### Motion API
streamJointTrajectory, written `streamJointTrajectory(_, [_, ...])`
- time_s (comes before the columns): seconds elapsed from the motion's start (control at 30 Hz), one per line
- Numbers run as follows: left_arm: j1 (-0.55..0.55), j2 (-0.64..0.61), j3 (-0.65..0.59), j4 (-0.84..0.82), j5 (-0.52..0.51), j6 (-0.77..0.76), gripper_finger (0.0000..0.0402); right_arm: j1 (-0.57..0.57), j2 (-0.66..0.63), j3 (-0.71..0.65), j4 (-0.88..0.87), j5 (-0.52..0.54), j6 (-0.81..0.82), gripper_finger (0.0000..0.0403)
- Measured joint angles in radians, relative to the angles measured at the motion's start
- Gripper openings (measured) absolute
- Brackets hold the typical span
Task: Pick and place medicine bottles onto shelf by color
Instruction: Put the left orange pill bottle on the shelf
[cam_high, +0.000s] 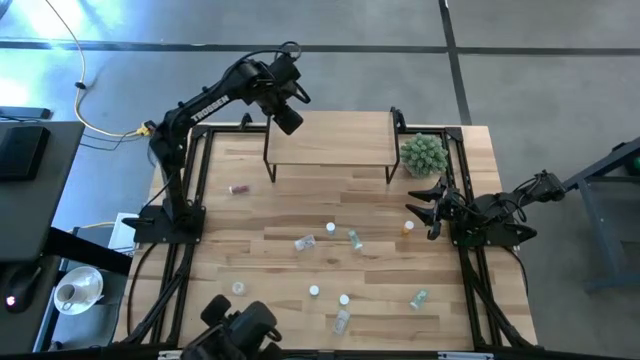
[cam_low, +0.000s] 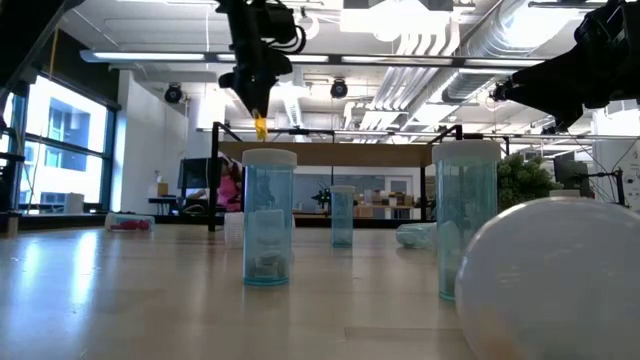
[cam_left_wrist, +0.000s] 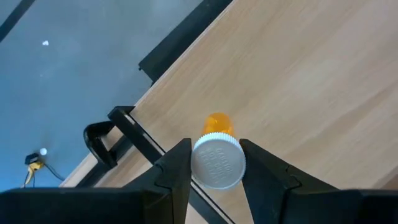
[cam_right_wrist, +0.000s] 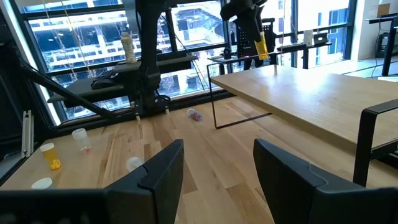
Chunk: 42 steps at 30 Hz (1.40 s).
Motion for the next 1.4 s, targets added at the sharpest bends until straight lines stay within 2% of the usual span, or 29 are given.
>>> streamJointTrajectory(0.6, [0.000, 0.041, -0.003, -0.031, 0.000, -0.078, 0.0113, 0.000, 0.000, 0.000, 0.000, 0.000, 0.000, 0.0186])
streamJointTrajectory(1.2, [-0.003, 0.080, -0.001, -0.022, -0.006, -0.069, 0.0114, 0.000, 0.000, 0.000, 0.000, 0.000, 0.000, 0.0186])
streamJointTrajectory(1.4, [-0.005, 0.082, -0.003, -0.018, -0.006, -0.069, 0.0128, 0.000, 0.000, 0.000, 0.000, 0.000, 0.000, 0.0186])
